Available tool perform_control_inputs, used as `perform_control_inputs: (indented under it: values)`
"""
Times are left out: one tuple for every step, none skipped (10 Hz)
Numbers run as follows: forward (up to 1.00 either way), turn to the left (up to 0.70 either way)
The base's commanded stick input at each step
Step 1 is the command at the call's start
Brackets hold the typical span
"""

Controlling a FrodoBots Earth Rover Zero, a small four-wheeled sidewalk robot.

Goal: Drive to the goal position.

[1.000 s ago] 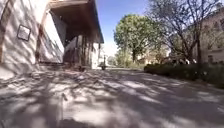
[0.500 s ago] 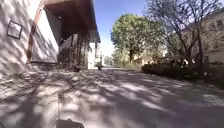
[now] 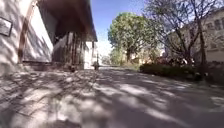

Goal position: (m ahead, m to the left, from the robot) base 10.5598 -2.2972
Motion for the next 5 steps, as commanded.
perform_control_inputs:
  values:
    - [0.7,-0.21]
    - [0.7,-0.03]
    - [0.7,0.0]
    - [0.7,0.0]
    - [0.7,0.0]
